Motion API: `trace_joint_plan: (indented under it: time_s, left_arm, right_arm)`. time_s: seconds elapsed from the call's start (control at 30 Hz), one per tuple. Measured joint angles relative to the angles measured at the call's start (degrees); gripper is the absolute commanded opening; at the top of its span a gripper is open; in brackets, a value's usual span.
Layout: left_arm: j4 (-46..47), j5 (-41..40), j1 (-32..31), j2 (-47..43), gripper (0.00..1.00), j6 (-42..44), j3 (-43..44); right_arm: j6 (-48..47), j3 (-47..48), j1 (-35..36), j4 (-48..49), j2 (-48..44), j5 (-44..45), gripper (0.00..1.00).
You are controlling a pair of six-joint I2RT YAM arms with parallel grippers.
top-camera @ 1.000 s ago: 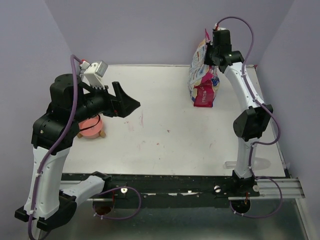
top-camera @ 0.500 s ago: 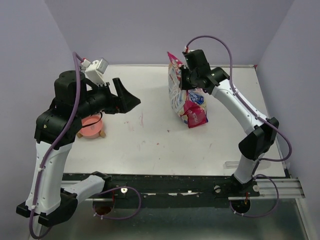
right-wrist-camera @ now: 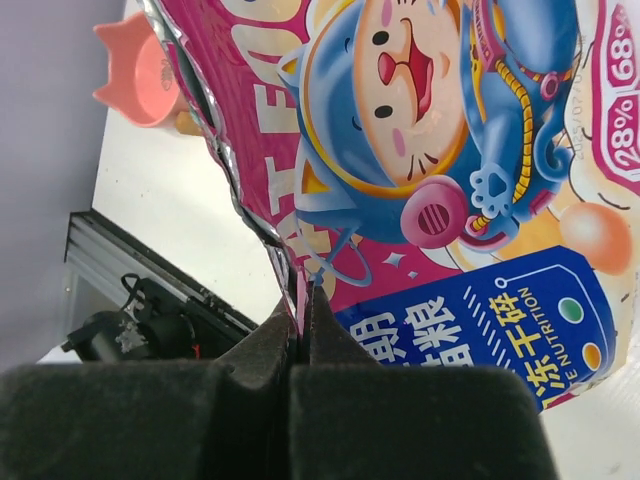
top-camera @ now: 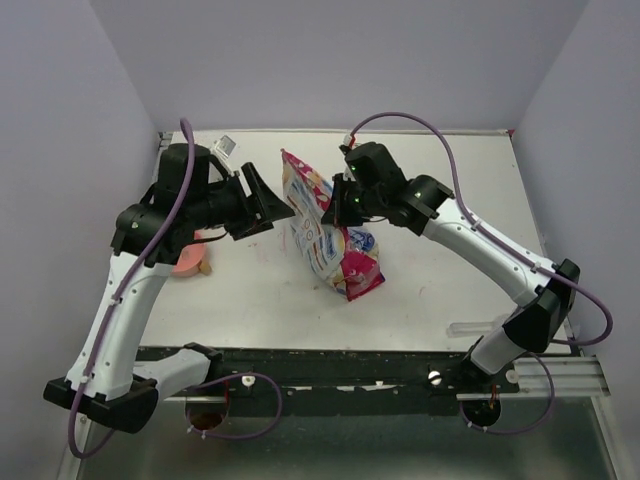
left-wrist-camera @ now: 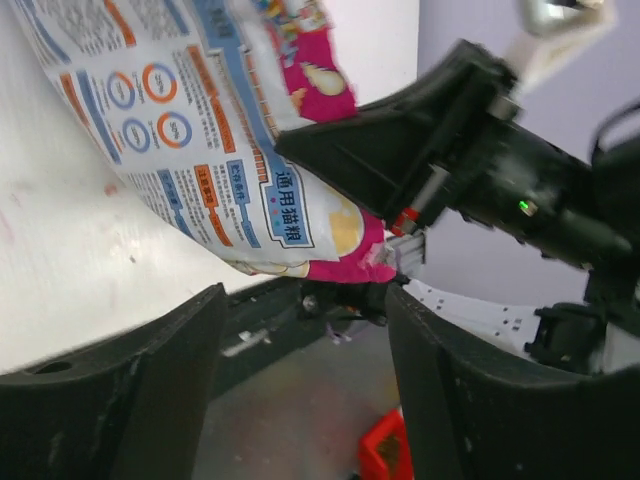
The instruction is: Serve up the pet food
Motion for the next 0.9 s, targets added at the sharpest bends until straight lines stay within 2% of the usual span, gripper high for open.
trace_joint_plan:
  time_s: [0.2, 0.3, 0.5, 0.7, 0.9]
  left_arm:
    - [5.2, 2.1, -0.1, 3.9, 0.84, -13.6, -8.3]
    - [6.9, 1.8, -0.3, 5.4, 0.87, -18.9, -9.1]
    - [9.9, 1.1, -1.6, 8.2, 0.88, -30.0, -8.6]
    - [9.5, -3.0, -4.5, 15.6, 0.82, -35.3, -1.4]
    - [9.4, -5.9, -6.8, 18.4, 0.72, -37.5, 0.4]
  right_arm:
    - [-1.5, -2.9, 0.1, 2.7, -2.3, -2.4, 0.01]
    - [-3.5, -6.4, 0.0, 6.1, -4.3, -3.3, 0.01]
    - [-8.4, -5.9, 0.0, 6.0, -4.3, -4.0, 0.01]
    - [-11.9, -5.6, 0.0, 5.8, -4.3, -4.7, 0.04]
    - [-14.0, -4.9, 0.0, 4.4, -4.3, -5.4, 0.11]
